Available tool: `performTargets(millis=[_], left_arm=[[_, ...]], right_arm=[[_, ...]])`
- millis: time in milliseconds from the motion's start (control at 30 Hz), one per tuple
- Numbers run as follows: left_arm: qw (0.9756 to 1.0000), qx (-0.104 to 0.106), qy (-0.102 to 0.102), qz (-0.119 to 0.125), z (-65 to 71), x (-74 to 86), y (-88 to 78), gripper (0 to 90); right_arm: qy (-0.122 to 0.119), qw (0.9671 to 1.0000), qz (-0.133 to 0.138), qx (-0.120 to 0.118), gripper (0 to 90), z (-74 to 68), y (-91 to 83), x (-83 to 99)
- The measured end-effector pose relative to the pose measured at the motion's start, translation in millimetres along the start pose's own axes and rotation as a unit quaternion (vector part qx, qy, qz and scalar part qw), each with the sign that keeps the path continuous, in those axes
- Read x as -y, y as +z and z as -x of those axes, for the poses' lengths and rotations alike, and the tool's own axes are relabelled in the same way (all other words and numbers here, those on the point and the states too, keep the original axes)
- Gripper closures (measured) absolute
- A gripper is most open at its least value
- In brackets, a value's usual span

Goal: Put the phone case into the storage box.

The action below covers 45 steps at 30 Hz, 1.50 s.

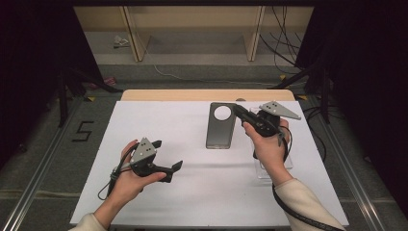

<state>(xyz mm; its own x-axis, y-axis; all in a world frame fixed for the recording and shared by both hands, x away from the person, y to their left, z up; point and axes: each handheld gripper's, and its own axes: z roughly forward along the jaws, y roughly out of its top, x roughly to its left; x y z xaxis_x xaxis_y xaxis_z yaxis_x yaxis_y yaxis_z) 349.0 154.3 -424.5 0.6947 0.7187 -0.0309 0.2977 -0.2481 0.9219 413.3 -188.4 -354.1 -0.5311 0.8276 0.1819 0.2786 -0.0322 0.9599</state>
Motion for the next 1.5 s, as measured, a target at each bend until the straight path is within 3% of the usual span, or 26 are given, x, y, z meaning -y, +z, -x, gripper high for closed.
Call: performTargets(millis=[1500], left_arm=[[1.0,-0.002,-0.001,0.001,-1.5,-0.1,0.0,0.0]], right_arm=[[0.0,0.9997,0.012,0.021,85.5,14.9,-6.2,-7.8]])
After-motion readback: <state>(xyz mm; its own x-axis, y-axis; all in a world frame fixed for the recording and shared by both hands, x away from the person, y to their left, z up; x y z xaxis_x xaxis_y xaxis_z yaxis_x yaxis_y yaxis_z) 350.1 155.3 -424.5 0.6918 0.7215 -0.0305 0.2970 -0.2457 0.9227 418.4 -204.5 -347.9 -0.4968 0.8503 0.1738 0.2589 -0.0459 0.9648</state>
